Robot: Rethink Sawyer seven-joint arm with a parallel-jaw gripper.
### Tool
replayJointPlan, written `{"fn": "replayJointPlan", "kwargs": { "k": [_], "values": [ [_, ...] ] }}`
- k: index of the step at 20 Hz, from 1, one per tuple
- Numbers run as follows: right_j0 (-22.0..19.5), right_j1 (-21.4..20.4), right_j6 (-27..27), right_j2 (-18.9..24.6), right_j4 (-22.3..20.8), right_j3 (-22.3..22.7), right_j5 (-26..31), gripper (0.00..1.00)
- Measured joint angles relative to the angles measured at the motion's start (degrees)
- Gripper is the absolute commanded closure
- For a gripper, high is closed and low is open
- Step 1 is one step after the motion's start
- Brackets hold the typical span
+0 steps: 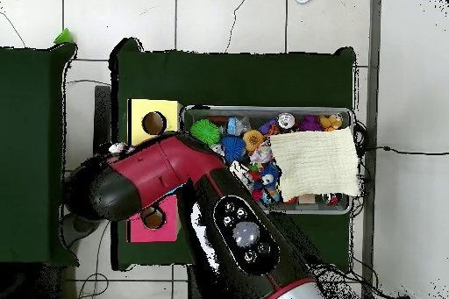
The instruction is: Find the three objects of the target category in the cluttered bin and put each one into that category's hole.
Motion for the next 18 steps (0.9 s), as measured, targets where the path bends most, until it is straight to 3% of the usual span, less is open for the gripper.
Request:
{"fn": "replayJointPlan", "kwargs": {
  "k": [18],
  "values": [
    [0.0, 0.4, 0.0, 0.0, -0.1, -5.9, 0.0, 1.00]
  ]
}}
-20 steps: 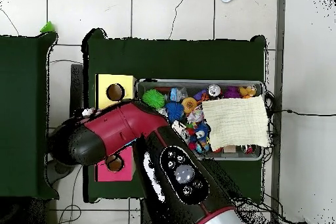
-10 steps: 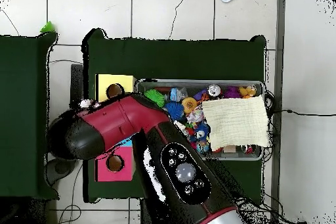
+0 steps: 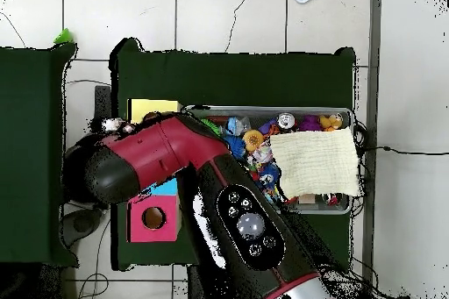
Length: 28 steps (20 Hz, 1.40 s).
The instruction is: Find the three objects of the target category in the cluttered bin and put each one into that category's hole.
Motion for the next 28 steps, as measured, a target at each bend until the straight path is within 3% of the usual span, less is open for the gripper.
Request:
{"fn": "replayJointPlan", "kwargs": {
  "k": [28],
  "values": [
    [-2.6, 3.9, 0.0, 0.0, -1.1, -2.3, 0.0, 1.00]
  ]
}}
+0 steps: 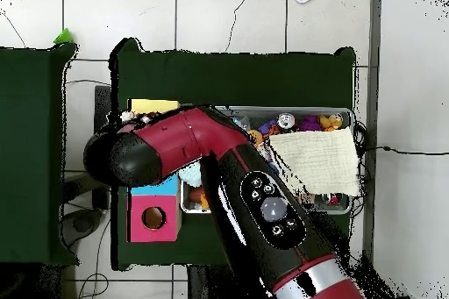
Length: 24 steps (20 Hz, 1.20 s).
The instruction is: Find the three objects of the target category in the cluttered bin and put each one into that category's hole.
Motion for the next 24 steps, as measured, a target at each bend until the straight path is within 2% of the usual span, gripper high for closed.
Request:
{"fn": "replayJointPlan", "kwargs": {
  "k": [9, 14, 19, 24],
  "values": [
    [-1.7, 0.1, 0.0, 0.1, -0.3, -2.9, 2.3, 1.00],
    [-1.7, 0.2, 0.0, 0.1, -1.9, -3.8, 2.5, 1.00],
    [-1.4, 0.9, 0.0, -0.3, -6.7, -3.7, 2.5, 1.00],
    [-1.4, 2.0, 0.0, -0.3, -9.1, -3.8, 2.5, 1.00]
  ]
}}
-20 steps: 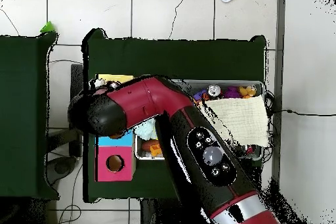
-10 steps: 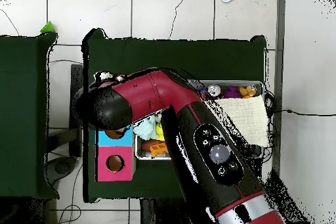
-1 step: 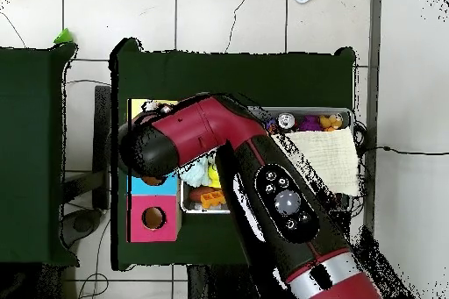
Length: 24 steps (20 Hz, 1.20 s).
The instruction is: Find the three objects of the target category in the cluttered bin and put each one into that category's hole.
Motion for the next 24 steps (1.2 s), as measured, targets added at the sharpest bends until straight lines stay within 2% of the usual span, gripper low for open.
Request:
{"fn": "replayJointPlan", "kwargs": {
  "k": [14, 24],
  "values": [
    [0.8, 2.1, 0.0, -0.2, -0.6, 0.0, 0.0, 1.00],
    [4.4, 2.3, 0.0, -2.8, -1.8, 0.0, 0.0, 1.00]
  ]
}}
